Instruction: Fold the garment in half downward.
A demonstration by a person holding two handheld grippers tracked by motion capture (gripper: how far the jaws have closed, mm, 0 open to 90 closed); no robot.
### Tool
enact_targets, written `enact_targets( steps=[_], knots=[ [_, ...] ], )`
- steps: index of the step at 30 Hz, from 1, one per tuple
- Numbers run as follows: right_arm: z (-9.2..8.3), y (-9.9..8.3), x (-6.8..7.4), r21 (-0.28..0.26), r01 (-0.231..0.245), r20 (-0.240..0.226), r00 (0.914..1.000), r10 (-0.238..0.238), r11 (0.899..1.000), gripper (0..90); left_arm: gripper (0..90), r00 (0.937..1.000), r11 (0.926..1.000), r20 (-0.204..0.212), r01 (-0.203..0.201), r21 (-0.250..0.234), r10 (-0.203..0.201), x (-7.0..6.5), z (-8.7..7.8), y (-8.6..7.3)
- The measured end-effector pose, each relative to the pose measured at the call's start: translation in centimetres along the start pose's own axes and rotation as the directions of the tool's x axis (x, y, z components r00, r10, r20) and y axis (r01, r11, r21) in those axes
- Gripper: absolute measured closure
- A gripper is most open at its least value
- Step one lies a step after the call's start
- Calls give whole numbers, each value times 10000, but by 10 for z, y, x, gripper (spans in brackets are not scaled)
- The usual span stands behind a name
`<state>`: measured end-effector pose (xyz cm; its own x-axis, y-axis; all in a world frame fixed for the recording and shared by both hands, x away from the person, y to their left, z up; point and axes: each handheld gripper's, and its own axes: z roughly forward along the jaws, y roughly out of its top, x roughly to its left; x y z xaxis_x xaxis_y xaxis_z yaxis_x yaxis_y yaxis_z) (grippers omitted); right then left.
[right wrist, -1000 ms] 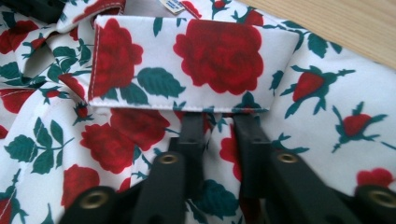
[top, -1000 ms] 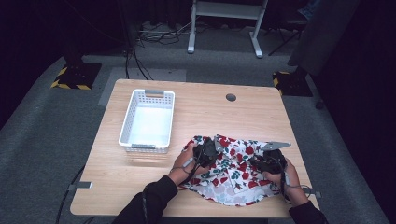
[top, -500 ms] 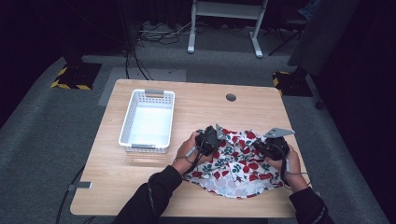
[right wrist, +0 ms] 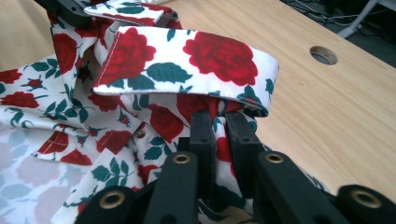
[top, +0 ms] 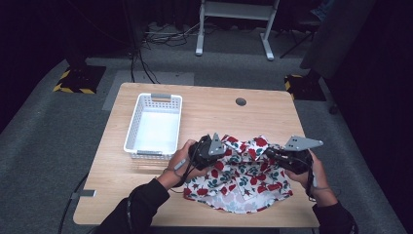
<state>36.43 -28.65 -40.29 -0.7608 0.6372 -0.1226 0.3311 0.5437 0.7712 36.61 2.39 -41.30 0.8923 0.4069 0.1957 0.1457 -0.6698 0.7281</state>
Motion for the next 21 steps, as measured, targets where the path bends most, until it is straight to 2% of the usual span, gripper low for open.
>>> enact_targets(
  steps=[3,5,7,9,13,16,18,21],
  knots=[
    [-5,-9,7,44,133,-74,9999,-133,9999,796,821,9995,9998,221,-207,-5,207,-11,-7,-10],
    [-8,-18,11,107,165,-95,9998,-164,9998,777,814,9983,9978,169,-557,349,551,-20,-8,-19],
    [-11,-28,13,133,86,-114,9999,-85,9999,778,801,9963,9931,299,-824,838,802,-29,-6,-28],
    [-11,-40,17,221,-121,-436,9990,130,9997,793,793,9941,9906,529,-994,936,948,-37,-8,-36],
    [-5,-65,24,793,-133,-665,9976,186,9968,829,784,9927,9912,914,-871,1000,780,-50,-9,-53],
    [-7,-76,27,836,-213,-940,9951,291,9963,828,788,9907,9868,1113,-925,1330,779,-58,-4,-65],
    [-8,-81,30,922,-3,-1028,9947,98,9957,812,788,9918,9853,1067,-864,1475,710,-61,-2,-72],
    [-10,-86,34,1112,160,-939,9956,-55,9937,771,785,9928,9897,1150,-502,1340,347,-60,-1,-78]
  ],
)
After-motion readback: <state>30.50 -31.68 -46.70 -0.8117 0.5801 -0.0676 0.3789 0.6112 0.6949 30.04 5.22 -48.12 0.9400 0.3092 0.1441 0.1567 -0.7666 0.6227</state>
